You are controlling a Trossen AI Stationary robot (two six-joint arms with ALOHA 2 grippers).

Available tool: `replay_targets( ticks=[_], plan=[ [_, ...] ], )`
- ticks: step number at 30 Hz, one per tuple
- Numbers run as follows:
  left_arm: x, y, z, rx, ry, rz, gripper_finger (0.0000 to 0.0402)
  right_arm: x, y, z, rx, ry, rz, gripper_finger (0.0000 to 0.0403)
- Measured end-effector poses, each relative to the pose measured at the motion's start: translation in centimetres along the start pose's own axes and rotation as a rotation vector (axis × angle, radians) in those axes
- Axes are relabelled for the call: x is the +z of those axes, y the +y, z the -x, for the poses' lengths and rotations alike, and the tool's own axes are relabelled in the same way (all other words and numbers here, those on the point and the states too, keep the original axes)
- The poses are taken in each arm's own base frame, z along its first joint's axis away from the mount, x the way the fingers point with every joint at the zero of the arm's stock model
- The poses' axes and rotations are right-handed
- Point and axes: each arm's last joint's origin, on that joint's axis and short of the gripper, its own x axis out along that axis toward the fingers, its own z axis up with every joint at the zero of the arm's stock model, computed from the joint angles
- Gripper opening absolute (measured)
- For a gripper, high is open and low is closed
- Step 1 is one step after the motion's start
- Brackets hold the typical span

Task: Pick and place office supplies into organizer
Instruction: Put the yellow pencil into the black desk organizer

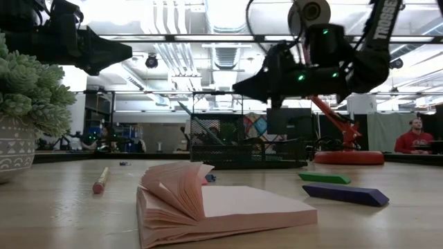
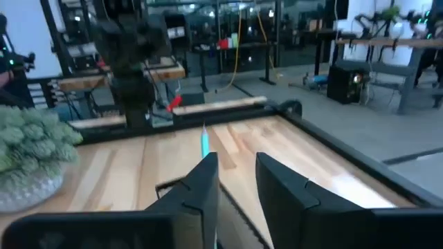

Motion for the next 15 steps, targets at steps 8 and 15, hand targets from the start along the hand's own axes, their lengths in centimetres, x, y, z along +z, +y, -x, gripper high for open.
replay_targets(
  ticks=[8, 15],
  plan=[
    [0.0, 0.0, 0.0, 0.0, 0.0, 0.0, 0.0137, 1.8, 0.4, 5.6, 0.014, -0.064, 0.03, 0.0041],
    [0.0, 0.0, 0.0, 0.0, -0.001, 0.0, 0.0137, 1.4, 0.7, 10.4, 0.045, -0.091, 0.055, 0.0016]
  ],
)
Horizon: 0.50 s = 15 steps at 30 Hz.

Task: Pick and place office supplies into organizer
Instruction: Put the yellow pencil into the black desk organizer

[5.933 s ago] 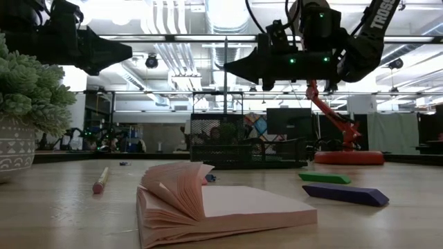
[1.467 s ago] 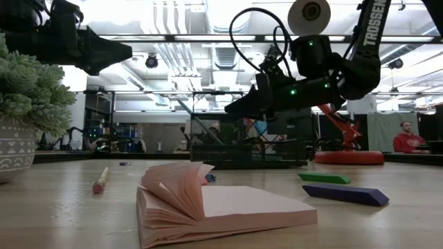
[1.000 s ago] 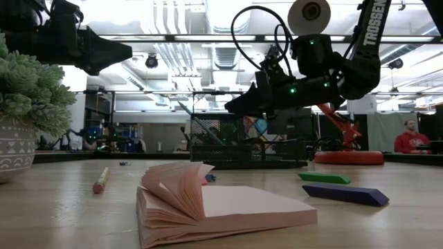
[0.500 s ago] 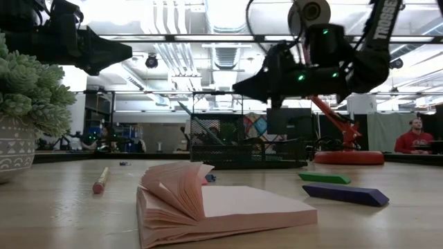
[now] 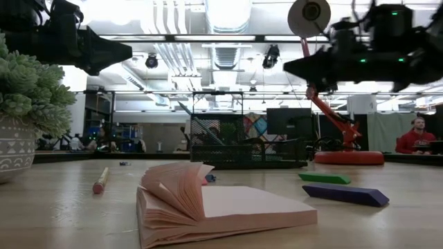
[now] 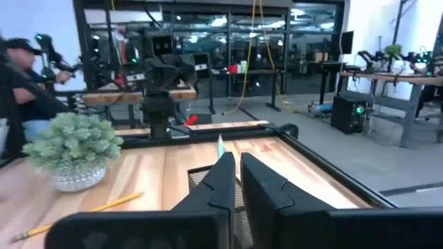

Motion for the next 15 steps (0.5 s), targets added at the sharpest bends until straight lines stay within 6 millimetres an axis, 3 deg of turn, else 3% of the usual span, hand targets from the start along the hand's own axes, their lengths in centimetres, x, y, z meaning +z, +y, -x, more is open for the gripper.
replay_targets(
  ticks=[9, 15],
  plan=[
    [0.0, 0.0, 0.0, 0.0, 0.001, 0.0, 0.0137, 0.4, 0.6, 3.9, 0.071, -0.127, 0.094, 0.0009],
    [0.0, 0.0, 0.0, 0.001, 0.001, 0.0, 0.0137, 0.2, 0.8, 4.0, 0.13, -0.085, 0.042, 0.0009]
  ],
)
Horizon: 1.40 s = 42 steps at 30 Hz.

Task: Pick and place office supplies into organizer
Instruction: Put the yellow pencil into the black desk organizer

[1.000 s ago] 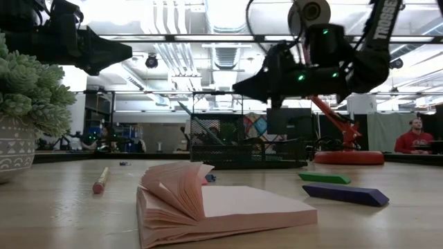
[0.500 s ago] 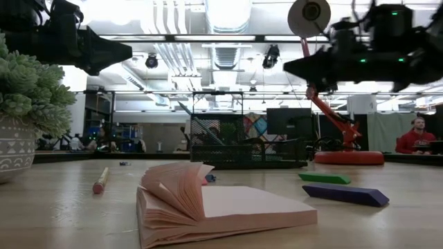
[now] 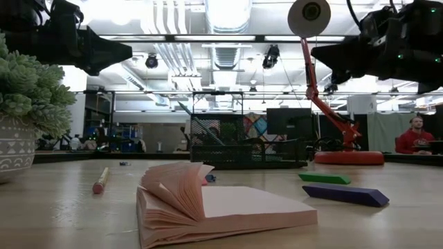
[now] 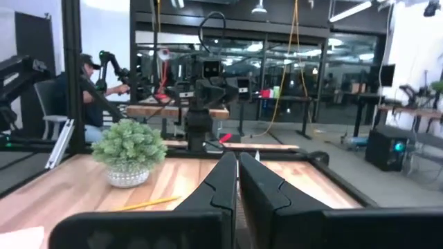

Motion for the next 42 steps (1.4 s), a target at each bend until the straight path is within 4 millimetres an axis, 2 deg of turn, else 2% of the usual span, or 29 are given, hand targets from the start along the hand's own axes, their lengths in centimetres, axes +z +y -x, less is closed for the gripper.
replay_targets(
  ticks=[14, 25, 30, 38, 42],
  plan=[
    [0.0, 0.0, 0.0, 0.0, 0.0, 0.0, 0.0137, 1.1, -0.1, 0.4, -0.035, -0.07, -0.038, 0.0009],
    [0.0, 0.0, 0.0, 0.0, 0.001, 0.0, 0.0137, 2.8, -0.2, 1.1, -0.092, -0.184, -0.051, 0.0009],
    [0.0, 0.0, 0.0, 0.0, 0.0, 0.0, 0.0137, 2.7, -0.4, 0.5, -0.115, -0.047, -0.069, 0.0009],
    [0.0, 0.0, 0.0, -0.001, 0.0, 0.0, 0.0137, 4.5, -0.7, -2.1, -0.093, 0.223, -0.068, 0.0009],
    [0.0, 0.0, 0.0, -0.001, 0.0, 0.0, 0.0137, 4.1, -0.7, -2.3, -0.06, 0.205, -0.041, 0.0009]
  ],
)
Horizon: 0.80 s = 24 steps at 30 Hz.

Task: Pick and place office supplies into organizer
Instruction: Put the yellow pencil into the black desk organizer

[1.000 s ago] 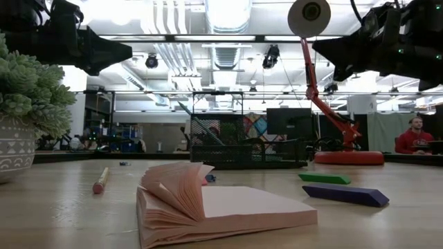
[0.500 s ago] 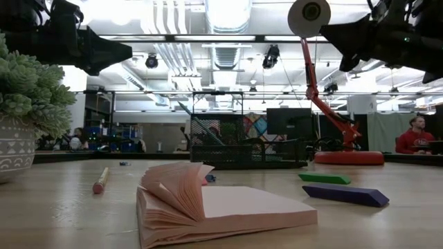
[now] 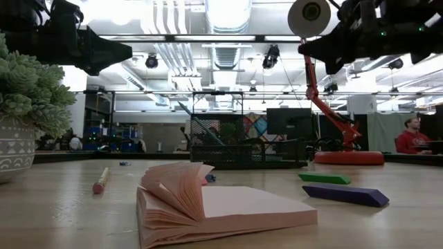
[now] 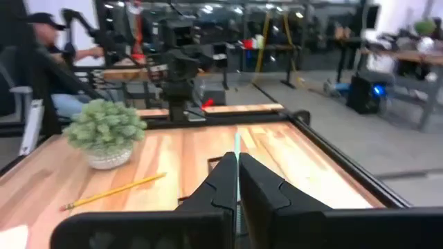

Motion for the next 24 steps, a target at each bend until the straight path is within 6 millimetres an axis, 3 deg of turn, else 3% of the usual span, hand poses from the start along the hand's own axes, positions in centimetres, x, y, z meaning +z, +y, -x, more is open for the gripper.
replay_targets(
  ticks=[6, 20, 24],
  plan=[
    [0.0, 0.0, 0.0, 0.0, 0.0, 0.0, 0.0137, -2.7, 0.2, 1.3, 0.007, -0.001, -0.065, 0.0008],
    [0.0, 0.0, 0.0, 0.0, 0.0, 0.0, 0.0137, -4.7, 0.4, 4.2, -0.029, -0.03, -0.118, 0.0008],
    [0.0, 0.0, 0.0, 0.0, 0.0, 0.0, 0.0137, -4.4, 0.5, 4.5, -0.03, -0.057, -0.078, 0.0008]
  ],
)
